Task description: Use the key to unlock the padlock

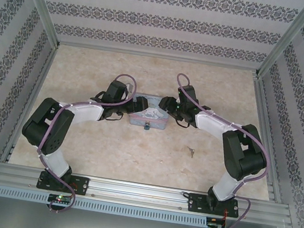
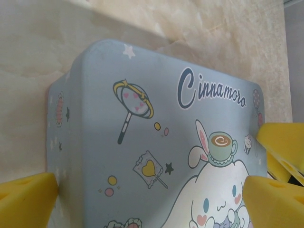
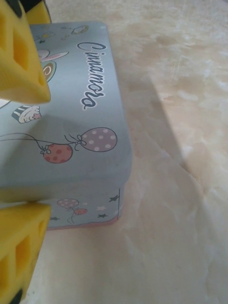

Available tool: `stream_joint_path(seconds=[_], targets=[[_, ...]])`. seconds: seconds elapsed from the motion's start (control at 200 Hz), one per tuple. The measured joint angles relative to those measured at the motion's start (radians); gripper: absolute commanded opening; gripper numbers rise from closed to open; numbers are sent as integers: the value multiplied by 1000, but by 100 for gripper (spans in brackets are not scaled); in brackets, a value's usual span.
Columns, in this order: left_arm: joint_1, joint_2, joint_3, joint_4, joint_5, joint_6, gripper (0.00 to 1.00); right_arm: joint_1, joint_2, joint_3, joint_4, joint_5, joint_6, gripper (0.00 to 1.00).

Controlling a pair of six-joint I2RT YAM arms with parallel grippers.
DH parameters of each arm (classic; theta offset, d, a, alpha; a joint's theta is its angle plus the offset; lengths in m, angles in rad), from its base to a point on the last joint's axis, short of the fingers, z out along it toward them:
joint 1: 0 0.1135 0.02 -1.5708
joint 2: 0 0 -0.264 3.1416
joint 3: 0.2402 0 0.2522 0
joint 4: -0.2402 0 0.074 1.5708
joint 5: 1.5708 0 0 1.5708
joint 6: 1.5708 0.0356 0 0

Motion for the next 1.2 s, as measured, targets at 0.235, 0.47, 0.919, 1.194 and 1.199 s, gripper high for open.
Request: stream_joint_path(seconds=[0.235,0.47,0.919,1.194,1.199], targets=[[0,-4,3,1,-16,0,100,-78,-65,-17,-14,-32,-8,98],[11,-83,3,-8,-60,10,99,-187,-240,-18,-104,-9,-85,97],[29,-309,-11,-164,2,34,100,-200,-393,-220,-416,43,-315,75],[-3,-313,-11,-190,49,4,100,-137,-343,-278,-464,97,-327,75],[-3,-313,-11,-190,50,3,100,-137,-342,-278,-464,97,-327,74]])
